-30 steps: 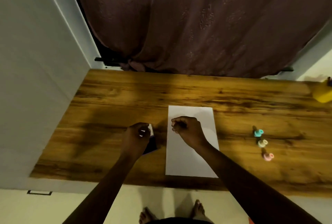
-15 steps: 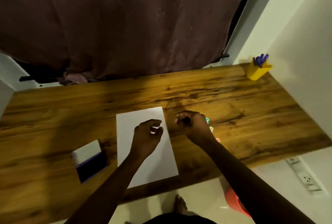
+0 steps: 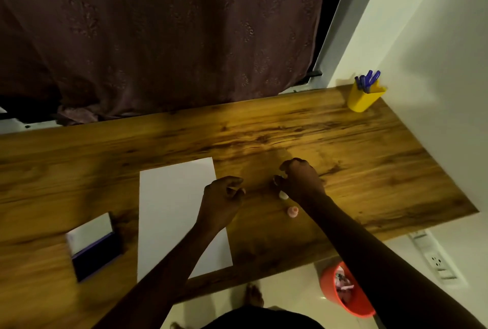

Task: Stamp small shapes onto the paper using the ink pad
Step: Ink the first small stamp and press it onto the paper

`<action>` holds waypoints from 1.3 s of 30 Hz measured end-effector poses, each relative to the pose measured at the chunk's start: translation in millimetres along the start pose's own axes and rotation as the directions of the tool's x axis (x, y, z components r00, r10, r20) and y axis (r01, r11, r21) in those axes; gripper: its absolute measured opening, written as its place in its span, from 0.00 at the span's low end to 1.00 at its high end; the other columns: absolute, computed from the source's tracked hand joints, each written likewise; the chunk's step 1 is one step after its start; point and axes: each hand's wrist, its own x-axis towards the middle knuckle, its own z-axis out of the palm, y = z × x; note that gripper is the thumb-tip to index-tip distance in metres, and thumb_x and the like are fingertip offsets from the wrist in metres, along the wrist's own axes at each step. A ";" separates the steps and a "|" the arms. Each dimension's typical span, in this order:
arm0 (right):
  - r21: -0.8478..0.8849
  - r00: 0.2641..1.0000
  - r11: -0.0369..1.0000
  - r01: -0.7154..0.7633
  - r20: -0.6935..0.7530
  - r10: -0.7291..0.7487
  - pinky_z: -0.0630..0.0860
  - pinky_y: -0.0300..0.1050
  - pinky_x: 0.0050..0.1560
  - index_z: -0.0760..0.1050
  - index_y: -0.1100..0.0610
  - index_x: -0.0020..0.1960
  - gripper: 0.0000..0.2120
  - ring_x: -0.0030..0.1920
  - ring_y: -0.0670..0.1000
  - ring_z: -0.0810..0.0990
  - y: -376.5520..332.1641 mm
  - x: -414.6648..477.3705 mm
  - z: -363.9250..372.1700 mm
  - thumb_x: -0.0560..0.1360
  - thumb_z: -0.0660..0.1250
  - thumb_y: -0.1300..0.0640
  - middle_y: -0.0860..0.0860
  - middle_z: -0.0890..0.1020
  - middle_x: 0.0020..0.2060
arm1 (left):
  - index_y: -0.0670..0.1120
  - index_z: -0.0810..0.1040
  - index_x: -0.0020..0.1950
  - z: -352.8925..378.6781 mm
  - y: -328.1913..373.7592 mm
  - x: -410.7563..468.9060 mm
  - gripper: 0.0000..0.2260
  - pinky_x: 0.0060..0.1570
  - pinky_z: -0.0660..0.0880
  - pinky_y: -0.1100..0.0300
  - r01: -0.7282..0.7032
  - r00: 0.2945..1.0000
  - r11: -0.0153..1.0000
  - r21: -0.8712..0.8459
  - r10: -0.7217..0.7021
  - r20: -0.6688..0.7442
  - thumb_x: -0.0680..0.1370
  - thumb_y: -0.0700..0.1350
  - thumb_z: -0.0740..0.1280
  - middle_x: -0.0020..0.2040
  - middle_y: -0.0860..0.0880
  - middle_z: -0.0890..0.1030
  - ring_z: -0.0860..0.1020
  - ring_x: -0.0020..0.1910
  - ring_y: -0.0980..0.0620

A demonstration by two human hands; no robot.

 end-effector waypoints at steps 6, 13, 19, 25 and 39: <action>-0.034 0.990 0.999 -0.004 0.143 0.009 0.84 0.52 0.42 0.81 0.56 0.45 0.09 0.44 0.56 0.85 2.5 15.0 1.7 0.69 0.78 0.54 0.54 0.85 0.42 | 0.47 0.84 0.63 3.7 2.6 2.9 0.13 0.55 0.75 0.68 0.017 1.000 1.000 -0.005 -0.017 -0.012 0.78 0.46 0.74 0.60 0.48 0.86 0.84 0.53 0.54; 0.448 1.000 0.894 -0.023 -0.008 0.029 0.77 0.49 0.40 0.84 0.64 0.39 0.17 0.36 0.53 0.83 -24.7 10.6 -18.0 0.76 0.74 0.49 0.62 0.85 0.35 | 0.45 0.81 0.68 -4.5 11.2 7.5 0.17 0.57 0.75 0.68 -0.055 0.998 0.992 -0.111 0.051 -0.040 0.79 0.46 0.73 0.61 0.49 0.85 0.83 0.58 0.54; 0.823 0.963 0.504 -0.263 0.255 0.087 0.72 0.39 0.27 0.85 0.64 0.42 0.15 0.28 0.50 0.77 -71.1 -14.0 -32.3 0.74 0.76 0.51 0.58 0.83 0.32 | 0.49 0.83 0.65 -23.0 7.0 4.9 0.16 0.58 0.82 0.55 -0.048 0.998 0.921 -0.387 0.024 -0.065 0.77 0.44 0.75 0.54 0.55 0.87 0.86 0.55 0.54; 0.846 0.930 0.437 -0.307 0.365 -0.054 0.77 0.40 0.35 0.85 0.60 0.53 0.12 0.35 0.48 0.81 -103.1 -27.4 -25.9 0.77 0.73 0.52 0.56 0.86 0.39 | 0.43 0.86 0.60 -46.2 -7.5 -7.2 0.14 0.54 0.83 0.56 -0.044 0.995 0.833 -0.551 -0.015 -0.103 0.75 0.37 0.76 0.52 0.49 0.89 0.87 0.54 0.51; 0.680 0.926 0.724 0.113 0.193 -0.326 0.80 0.31 0.43 0.83 0.58 0.60 0.15 0.45 0.47 0.85 -207.3 -39.8 21.8 0.74 0.76 0.59 0.51 0.87 0.50 | 0.49 0.87 0.53 -161.9 -95.4 -62.1 0.06 0.46 0.85 0.52 0.065 0.869 0.766 -0.639 -0.358 -0.341 0.77 0.45 0.75 0.47 0.47 0.89 0.88 0.49 0.46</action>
